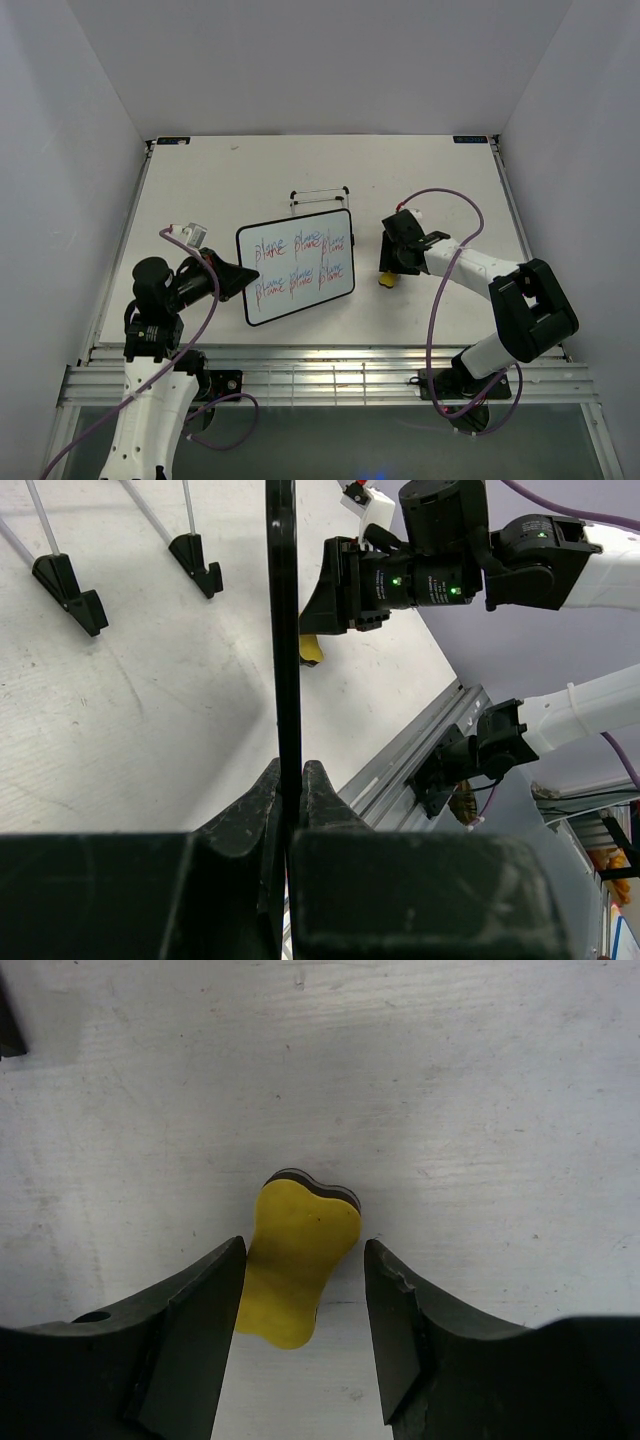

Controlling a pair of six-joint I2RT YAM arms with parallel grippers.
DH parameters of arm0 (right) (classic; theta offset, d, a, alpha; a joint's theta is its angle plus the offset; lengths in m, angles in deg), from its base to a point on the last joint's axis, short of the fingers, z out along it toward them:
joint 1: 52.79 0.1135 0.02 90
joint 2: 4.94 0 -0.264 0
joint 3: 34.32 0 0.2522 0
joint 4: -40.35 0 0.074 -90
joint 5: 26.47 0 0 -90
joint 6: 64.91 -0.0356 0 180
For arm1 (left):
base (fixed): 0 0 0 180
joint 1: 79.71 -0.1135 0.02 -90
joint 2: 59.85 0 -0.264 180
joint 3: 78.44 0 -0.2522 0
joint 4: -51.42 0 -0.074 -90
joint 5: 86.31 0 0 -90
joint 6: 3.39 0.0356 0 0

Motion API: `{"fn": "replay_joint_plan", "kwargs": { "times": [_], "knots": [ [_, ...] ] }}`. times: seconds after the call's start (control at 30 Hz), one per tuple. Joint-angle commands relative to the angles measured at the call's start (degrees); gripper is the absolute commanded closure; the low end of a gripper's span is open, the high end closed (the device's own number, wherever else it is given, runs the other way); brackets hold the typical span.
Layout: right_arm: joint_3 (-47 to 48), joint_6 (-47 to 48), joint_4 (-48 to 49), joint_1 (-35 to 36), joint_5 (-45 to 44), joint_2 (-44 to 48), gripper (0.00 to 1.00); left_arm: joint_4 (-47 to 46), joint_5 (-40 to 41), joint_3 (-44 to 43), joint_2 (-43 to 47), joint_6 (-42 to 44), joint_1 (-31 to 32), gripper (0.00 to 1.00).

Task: Erase the whiteboard

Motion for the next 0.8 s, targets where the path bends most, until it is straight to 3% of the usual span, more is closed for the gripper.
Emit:
{"fn": "replay_joint_plan", "kwargs": {
  "times": [0.0, 0.63, 0.77],
  "knots": [
    [0.2, -2.9, 1.5, 0.4, -3.4, 1.2, 0.43, -4.9, -2.5, -1.2, 1.3, -0.5, 0.2, 1.0],
    [-2.6, -7.3, 3.2, 1.4, -3.6, 1.5, 0.47, -6.1, -4.7, -0.7, 1.8, -0.7, 0.9, 1.0],
    [-2.3, -7.1, 3.2, 1.5, -3.8, 1.2, 0.53, -6.1, -4.8, -0.8, 1.8, -0.7, 0.9, 1.0]
  ]
}}
